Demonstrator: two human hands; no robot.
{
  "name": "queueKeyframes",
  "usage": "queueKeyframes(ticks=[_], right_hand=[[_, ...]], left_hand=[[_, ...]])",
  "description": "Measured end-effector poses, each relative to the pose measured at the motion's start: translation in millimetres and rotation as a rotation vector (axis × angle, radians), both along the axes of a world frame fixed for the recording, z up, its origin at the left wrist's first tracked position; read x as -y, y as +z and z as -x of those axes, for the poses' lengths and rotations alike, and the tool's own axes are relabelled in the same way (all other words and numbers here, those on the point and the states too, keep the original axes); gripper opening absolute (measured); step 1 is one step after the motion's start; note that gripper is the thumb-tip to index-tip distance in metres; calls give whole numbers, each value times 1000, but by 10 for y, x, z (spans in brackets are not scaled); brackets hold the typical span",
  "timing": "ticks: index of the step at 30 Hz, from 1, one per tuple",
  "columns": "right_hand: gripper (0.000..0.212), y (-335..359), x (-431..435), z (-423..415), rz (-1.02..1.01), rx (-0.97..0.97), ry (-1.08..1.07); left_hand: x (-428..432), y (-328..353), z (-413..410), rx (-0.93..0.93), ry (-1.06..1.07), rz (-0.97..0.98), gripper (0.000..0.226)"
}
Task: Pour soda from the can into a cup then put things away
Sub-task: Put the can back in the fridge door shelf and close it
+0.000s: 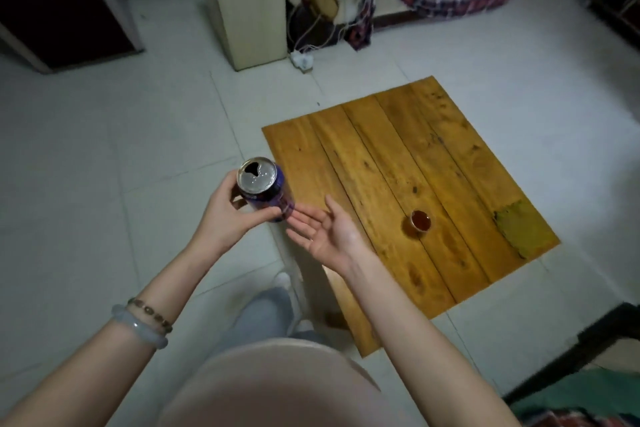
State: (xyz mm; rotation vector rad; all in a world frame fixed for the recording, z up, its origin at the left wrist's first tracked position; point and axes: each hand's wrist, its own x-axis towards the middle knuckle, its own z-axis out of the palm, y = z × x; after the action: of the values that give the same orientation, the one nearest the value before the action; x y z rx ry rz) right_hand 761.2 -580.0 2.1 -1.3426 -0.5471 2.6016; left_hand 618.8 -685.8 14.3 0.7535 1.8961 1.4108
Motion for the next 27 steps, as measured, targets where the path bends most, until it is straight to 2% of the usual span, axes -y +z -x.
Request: queueKeyframes(ticks=[7,14,20,27], right_hand=[[52,390,387,677,56,-70,282],[46,632,859,1561,45,-36,546],[43,677,1310,2439,13,32,663],[42,708,1995,3588,-2,69,655]], left_hand=[[795,417,408,-111,207,-20,64],[1534,643,860,-129,425,-48,65],[2010,687,1437,-127,567,-76,67],[2636,645,2552,-149,575,-68,70]])
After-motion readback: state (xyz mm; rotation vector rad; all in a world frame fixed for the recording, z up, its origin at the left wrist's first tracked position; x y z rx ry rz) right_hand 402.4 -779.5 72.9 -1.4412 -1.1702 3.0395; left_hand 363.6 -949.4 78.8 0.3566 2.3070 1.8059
